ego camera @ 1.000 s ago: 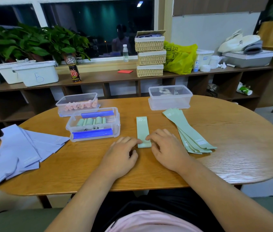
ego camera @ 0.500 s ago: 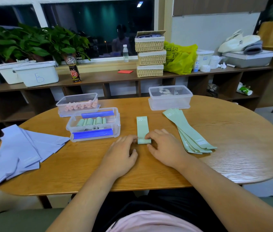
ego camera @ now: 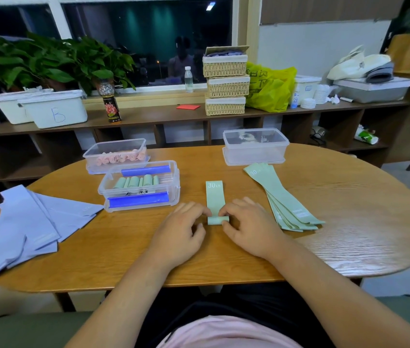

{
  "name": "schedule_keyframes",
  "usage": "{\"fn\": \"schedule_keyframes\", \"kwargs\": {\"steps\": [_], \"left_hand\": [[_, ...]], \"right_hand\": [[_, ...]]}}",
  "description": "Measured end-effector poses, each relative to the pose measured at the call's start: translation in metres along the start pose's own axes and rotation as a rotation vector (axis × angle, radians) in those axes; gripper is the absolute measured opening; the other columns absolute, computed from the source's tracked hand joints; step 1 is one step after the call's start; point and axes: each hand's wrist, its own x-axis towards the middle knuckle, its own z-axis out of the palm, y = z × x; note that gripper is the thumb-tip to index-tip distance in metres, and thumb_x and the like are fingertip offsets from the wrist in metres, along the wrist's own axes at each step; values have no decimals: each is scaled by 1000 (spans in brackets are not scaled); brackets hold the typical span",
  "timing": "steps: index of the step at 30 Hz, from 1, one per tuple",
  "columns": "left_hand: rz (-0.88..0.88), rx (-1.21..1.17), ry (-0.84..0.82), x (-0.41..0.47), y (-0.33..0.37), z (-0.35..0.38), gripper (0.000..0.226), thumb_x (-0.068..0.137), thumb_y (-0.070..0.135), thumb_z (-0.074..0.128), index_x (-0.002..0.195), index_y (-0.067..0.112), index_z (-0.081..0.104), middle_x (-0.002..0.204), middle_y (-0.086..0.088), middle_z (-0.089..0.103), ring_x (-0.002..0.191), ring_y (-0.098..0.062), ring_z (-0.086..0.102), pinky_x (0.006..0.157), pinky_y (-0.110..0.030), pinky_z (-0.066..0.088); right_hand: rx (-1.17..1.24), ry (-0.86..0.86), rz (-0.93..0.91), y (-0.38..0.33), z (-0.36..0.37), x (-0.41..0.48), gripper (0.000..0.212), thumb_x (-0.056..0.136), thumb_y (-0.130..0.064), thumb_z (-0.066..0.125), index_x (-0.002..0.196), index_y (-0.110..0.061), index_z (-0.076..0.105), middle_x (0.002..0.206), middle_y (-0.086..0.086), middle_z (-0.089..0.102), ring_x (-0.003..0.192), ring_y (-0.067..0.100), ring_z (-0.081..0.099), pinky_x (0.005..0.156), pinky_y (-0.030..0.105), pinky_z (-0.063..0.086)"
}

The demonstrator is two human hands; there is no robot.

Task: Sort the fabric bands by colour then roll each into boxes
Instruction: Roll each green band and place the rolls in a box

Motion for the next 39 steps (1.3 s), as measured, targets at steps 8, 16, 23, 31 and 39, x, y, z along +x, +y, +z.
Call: {"fn": "schedule_keyframes", "kwargs": {"steps": [8,16,23,31,39], "left_hand": [[22,33,-44,2,-1,2,37,97,23,57,130,37,64,124,25,56,120,-2,51,102,-36,50],[11,40,-44,2,-1,2,41,97,23,56,135,37,62,128,25,58,122,-4,51,104,-35,48],[-27,80,-56,3,0,4,54,100,28,55,153,35,50,144,20,55,132,-3,45,113,-31,43],[-126,33,-18,4,1,3,51,99,30,60,148,38,47,135,21,58,128,-2,50,111,-29,44],[-127,18,-18,4,0,3,49,99,31,60,146,39,48,133,22,58,123,0,51,105,-30,49]], "right_hand": [[40,-22,61,1,-1,0,33,108,-39,47,134,-36,66,120,-20,59,112,5,47,98,39,48],[153,66,18,3,-5,-4,35,98,-4,53,114,-29,71,111,-21,62,108,9,52,92,40,51],[67,24,30,2,-2,-1,34,99,-17,55,126,-33,66,117,-21,61,107,5,48,93,38,51],[-6,0,65,4,4,10,35,98,-40,61,133,-36,61,121,-20,61,113,9,50,95,40,50],[21,2,76,2,2,12,24,99,-40,62,123,-37,64,106,-25,56,100,3,43,87,34,46]]}}
